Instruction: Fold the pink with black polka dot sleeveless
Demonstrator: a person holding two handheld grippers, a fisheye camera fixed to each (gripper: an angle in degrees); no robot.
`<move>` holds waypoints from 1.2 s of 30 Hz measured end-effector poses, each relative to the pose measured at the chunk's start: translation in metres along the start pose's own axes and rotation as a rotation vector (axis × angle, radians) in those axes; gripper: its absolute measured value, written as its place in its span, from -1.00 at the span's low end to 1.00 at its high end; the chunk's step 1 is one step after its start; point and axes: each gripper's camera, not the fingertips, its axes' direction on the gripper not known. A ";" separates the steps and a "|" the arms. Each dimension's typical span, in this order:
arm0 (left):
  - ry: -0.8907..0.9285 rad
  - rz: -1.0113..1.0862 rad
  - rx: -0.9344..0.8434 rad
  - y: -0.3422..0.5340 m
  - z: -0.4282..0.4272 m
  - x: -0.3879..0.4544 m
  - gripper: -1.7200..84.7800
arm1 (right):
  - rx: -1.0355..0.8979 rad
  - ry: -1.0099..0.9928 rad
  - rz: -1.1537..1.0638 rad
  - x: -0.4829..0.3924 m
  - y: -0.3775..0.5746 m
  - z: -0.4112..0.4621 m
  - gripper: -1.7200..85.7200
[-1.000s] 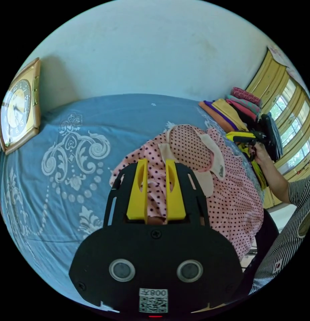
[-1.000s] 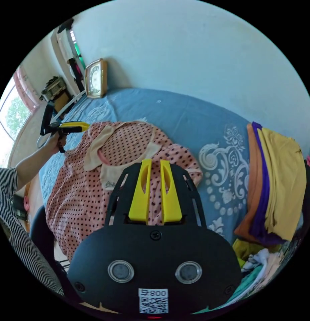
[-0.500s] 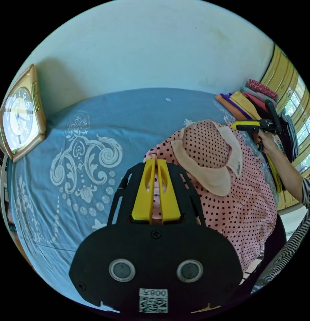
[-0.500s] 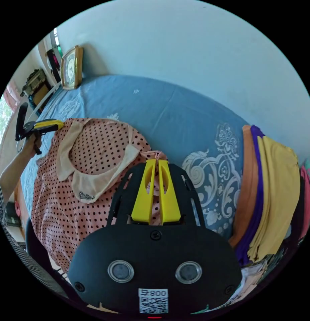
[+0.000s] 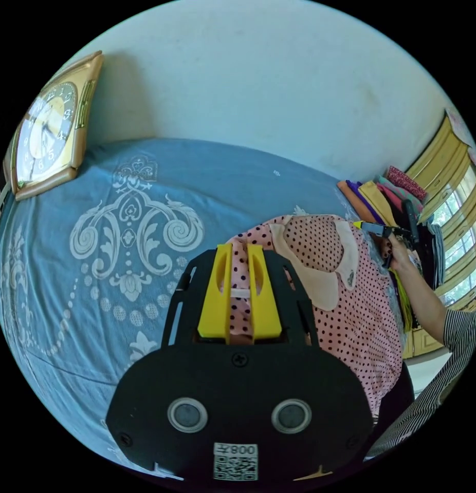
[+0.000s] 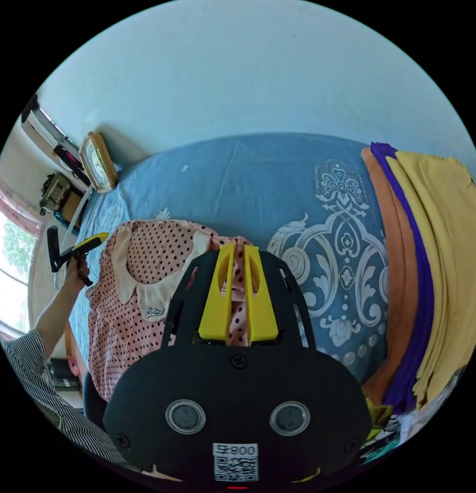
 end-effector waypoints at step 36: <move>0.317 0.324 -0.259 -0.256 -0.203 0.173 -0.79 | 0.131 -0.081 0.136 0.049 0.378 -0.172 -0.88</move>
